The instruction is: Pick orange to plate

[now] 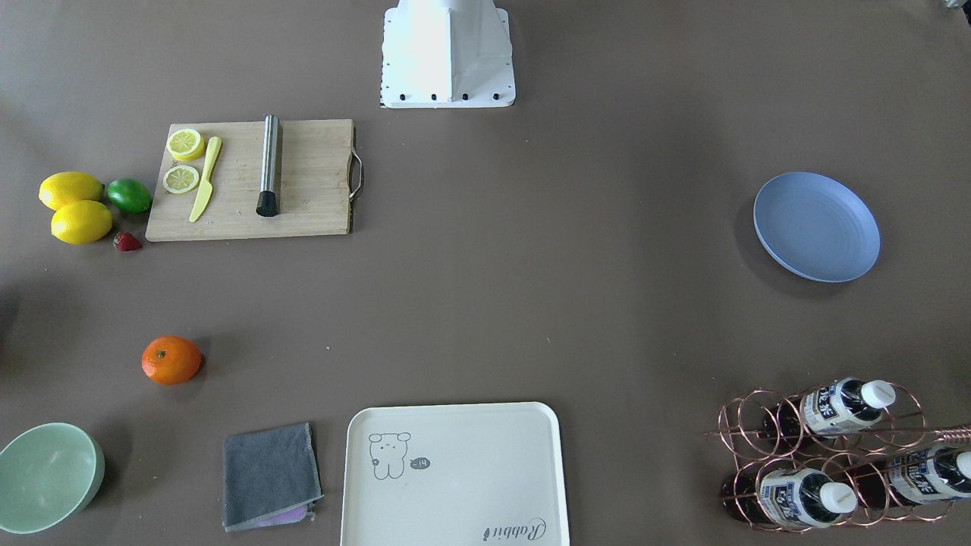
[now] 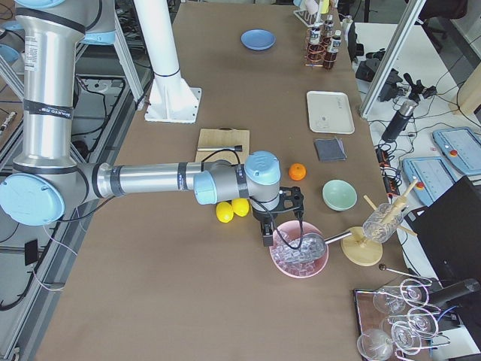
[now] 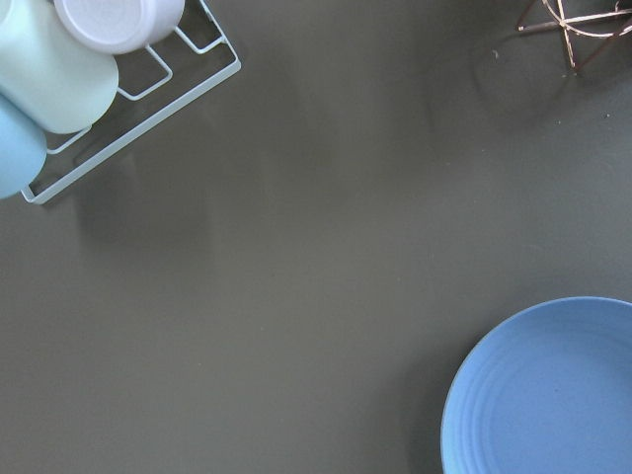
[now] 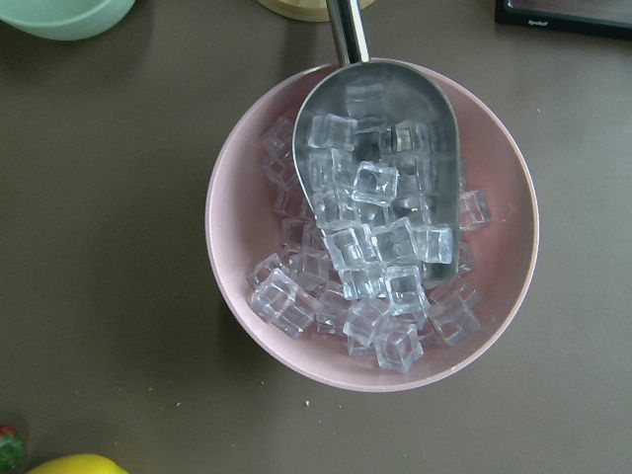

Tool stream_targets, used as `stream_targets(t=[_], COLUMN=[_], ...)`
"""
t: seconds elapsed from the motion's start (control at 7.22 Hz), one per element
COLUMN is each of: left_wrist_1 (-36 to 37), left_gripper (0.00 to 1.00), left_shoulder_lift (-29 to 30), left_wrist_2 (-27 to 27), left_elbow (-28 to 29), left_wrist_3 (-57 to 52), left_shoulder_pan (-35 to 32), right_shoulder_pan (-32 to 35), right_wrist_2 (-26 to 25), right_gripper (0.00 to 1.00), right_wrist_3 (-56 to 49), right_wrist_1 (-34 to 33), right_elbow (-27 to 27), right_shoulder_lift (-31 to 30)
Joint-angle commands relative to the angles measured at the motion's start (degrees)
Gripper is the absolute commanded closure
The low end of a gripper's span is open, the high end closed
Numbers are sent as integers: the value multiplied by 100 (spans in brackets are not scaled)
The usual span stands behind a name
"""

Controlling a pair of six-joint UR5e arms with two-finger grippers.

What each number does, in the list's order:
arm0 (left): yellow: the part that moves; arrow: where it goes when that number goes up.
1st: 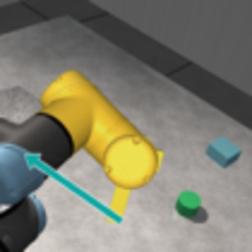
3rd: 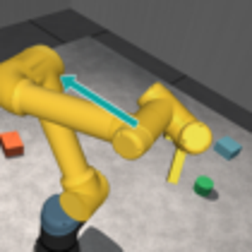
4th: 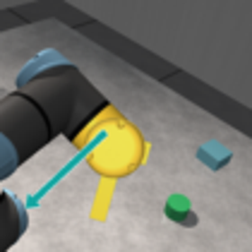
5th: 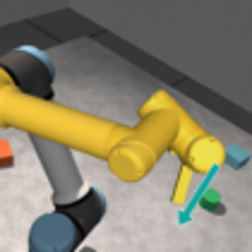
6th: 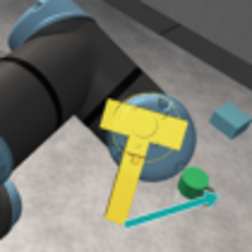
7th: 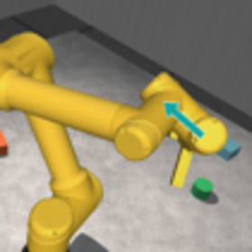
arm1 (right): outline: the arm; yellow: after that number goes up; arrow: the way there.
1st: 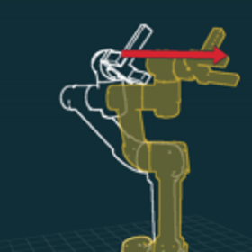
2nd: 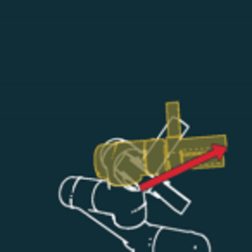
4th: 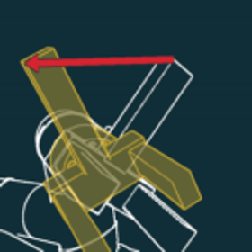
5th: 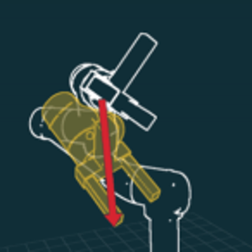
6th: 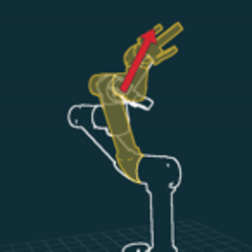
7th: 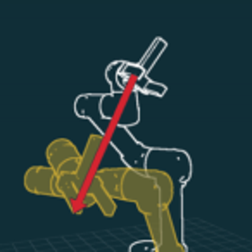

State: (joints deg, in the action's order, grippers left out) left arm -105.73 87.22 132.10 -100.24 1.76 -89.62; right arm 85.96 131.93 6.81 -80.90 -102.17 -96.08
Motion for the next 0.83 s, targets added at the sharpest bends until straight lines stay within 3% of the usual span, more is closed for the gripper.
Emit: stream_targets(t=[0.0, 0.28, 0.55, 0.69], left_wrist_1=[-965, -1376, -3295, -3958], left_gripper=[2, 2, 2, 2], left_shoulder_lift=[5, -117, -74, -108], left_wrist_2=[-17, 0, 8, -17], left_elbow=[101, 572, 2037, 2278], left_wrist_3=[280, 1022, 1761, 2462], left_shoulder_pan=[468, 980, 1384, 1725], right_shoulder_pan=[-192, -683, -1000, -1298], right_wrist_2=[523, 518, 352, 99], right_gripper=[0, 0, 0, 0], right_wrist_3=[110, 993, 2064, 2462], right_wrist_1=[206, 259, 941, 1162], right_elbow=[-5, -40, -49, -40], right_shoulder_lift=[263, 413, 406, 414])
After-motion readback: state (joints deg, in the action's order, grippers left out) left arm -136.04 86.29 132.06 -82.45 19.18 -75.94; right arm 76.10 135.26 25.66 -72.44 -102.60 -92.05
